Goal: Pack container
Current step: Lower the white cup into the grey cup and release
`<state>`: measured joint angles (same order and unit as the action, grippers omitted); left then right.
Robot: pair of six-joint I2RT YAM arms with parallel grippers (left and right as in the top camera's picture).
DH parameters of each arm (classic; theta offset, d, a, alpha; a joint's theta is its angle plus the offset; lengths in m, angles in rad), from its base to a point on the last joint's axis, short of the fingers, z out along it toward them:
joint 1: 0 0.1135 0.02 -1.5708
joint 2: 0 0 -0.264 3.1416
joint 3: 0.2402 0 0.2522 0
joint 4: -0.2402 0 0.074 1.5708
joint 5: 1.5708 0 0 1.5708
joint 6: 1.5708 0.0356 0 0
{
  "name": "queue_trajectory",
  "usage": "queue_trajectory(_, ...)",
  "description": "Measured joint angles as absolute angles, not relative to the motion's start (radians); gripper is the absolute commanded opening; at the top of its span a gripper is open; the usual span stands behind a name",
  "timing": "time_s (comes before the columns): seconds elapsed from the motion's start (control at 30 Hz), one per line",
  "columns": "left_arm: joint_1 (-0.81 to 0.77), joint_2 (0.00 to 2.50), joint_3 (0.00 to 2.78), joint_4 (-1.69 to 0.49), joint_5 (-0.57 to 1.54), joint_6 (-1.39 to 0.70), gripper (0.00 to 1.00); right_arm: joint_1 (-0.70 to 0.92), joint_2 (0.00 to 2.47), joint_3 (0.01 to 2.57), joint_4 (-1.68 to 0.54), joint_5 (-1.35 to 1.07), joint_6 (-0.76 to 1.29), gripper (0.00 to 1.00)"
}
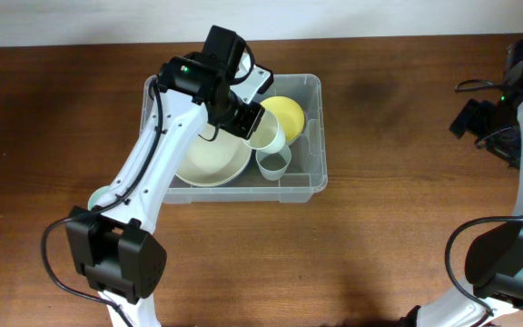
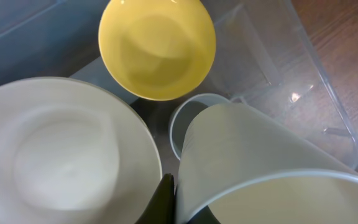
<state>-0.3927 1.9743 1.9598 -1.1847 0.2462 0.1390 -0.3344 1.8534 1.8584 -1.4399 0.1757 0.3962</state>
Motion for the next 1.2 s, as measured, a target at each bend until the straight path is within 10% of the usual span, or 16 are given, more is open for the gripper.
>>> queue_trajectory(1.2,-0.417,2.069,1.959,-1.188,0.227,0.139,0.02,-0.334,1.853,1.858,-1.44,0.176,0.397,0.99)
